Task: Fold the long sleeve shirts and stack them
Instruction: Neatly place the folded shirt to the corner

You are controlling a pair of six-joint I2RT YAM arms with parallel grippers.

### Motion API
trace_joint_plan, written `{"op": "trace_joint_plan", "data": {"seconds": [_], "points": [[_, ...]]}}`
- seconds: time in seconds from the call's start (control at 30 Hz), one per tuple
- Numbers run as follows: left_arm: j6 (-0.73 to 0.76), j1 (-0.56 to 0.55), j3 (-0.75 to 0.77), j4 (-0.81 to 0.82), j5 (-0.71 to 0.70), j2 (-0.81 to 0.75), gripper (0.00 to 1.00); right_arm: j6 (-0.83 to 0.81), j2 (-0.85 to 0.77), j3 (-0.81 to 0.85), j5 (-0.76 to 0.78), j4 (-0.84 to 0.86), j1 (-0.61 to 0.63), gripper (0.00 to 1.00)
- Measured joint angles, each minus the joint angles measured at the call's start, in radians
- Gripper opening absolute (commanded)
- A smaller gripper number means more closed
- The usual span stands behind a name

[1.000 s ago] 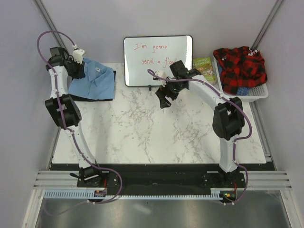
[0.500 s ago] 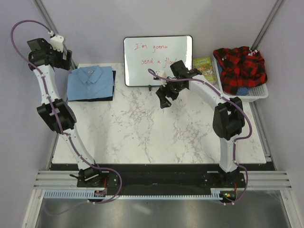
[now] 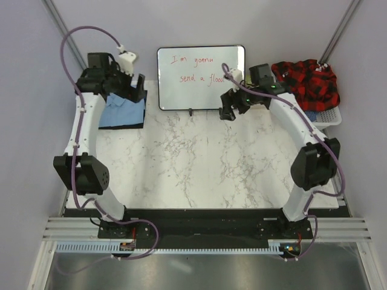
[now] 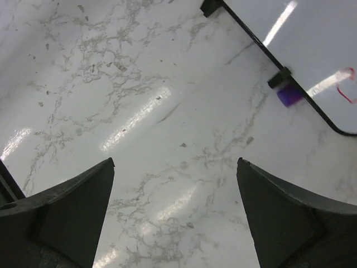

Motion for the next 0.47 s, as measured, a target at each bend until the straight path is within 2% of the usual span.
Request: {"op": "trace_joint_plan", "data": {"seconds": [0.17, 0.33, 0.47], "points": [[-0.111, -0.233, -0.293, -0.01, 0.003, -0.162, 0.99, 0.097, -0.264, -0.243, 0.018, 0.121, -0.143, 0.98], [-0.199, -0.285, -0.554, 0.004, 0.018, -0.258, 0.99, 0.169, -0.446, -0.554, 0.049, 0.198, -0.165, 0.98], [-0.24, -0.284, -0.764, 0.039, 0.012, -0.306, 0.99, 0.201, -0.507, -0.734, 0.062, 0.217, -0.158, 0.98]]}}
